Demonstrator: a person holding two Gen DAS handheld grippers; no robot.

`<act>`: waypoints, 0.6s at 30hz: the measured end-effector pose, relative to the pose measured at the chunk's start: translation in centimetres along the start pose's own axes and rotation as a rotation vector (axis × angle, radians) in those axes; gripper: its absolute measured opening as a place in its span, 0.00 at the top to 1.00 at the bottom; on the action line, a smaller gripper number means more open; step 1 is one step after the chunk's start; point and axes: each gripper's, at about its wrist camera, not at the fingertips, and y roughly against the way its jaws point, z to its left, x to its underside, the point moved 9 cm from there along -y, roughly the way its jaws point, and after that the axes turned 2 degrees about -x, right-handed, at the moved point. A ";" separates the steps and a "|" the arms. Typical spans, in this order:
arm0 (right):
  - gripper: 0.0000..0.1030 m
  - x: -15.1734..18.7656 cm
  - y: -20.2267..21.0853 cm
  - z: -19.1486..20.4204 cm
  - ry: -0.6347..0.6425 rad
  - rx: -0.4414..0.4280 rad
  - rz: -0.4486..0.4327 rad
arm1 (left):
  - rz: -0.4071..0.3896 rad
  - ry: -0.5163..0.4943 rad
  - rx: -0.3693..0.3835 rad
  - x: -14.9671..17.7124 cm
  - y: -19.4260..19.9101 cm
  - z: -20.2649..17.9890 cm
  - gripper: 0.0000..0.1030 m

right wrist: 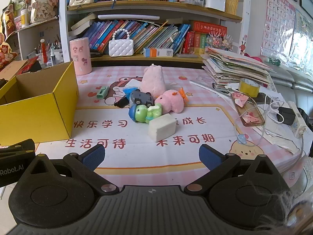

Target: Organize objects

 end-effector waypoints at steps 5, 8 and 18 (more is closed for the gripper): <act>0.00 0.0 0.0 0.0 -0.001 -0.001 0.000 | 0.000 0.000 0.000 0.0 0.0 0.0 0.00; 0.00 0.0 -0.1 0.1 -0.002 -0.001 0.001 | 0.000 -0.001 0.000 0.0 0.0 0.0 0.00; 0.00 0.0 -0.1 0.0 -0.002 -0.002 0.001 | 0.002 0.000 0.000 0.0 -0.1 0.0 0.00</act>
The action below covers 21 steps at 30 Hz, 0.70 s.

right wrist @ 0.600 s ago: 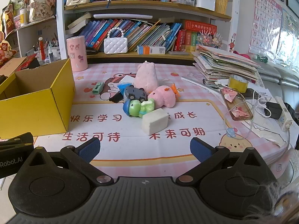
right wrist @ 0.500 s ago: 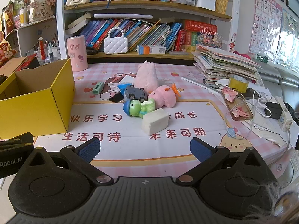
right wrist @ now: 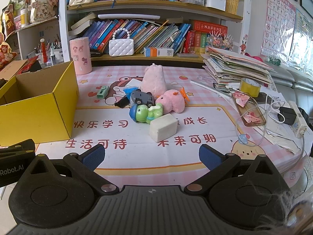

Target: Organize objects

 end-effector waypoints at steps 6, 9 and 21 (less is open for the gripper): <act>0.00 -0.1 -0.1 0.1 -0.001 0.000 0.000 | 0.000 -0.001 0.000 0.0 0.0 0.0 0.00; 0.00 -0.1 -0.1 0.0 -0.001 -0.001 0.000 | 0.000 -0.001 -0.001 0.0 0.0 0.0 0.00; 0.00 0.1 -0.4 0.2 -0.003 -0.004 0.006 | 0.009 -0.002 -0.002 0.3 -0.3 -0.1 0.00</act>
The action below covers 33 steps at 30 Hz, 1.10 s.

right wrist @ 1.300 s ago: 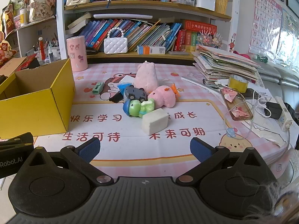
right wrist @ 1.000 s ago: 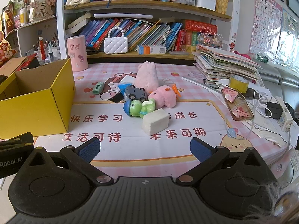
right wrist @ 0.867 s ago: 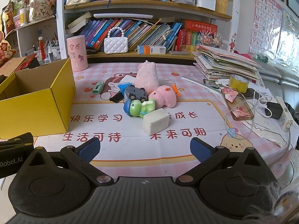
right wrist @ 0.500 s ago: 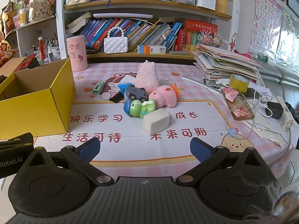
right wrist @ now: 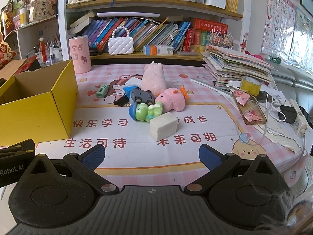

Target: Organize objects

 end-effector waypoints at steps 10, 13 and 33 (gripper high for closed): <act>0.00 0.0 -0.6 -0.7 -0.007 -0.003 0.000 | 0.007 -0.006 0.007 0.4 -0.8 -0.6 0.00; 0.00 0.0 -0.9 -1.0 -0.014 -0.005 0.002 | 0.010 -0.007 0.011 0.3 -0.9 -0.8 0.00; 0.02 -1.5 -3.4 -2.4 0.005 -0.068 0.028 | 0.049 0.022 -0.031 -0.9 -2.3 -2.7 0.00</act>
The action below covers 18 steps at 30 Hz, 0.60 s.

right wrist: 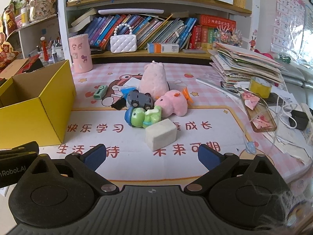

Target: Organize objects

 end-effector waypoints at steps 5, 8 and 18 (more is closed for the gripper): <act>0.12 -0.7 -1.5 -0.8 0.020 -0.030 0.019 | 0.020 0.014 -0.006 -0.3 -0.6 -1.2 0.00; 0.22 -1.0 -2.8 -1.5 0.028 -0.046 0.038 | 0.037 0.032 -0.005 -0.4 -1.1 -1.8 0.00; 0.26 -1.5 -8.0 -2.7 0.133 -0.161 0.110 | 0.074 0.125 -0.042 -0.9 -2.3 -3.5 0.00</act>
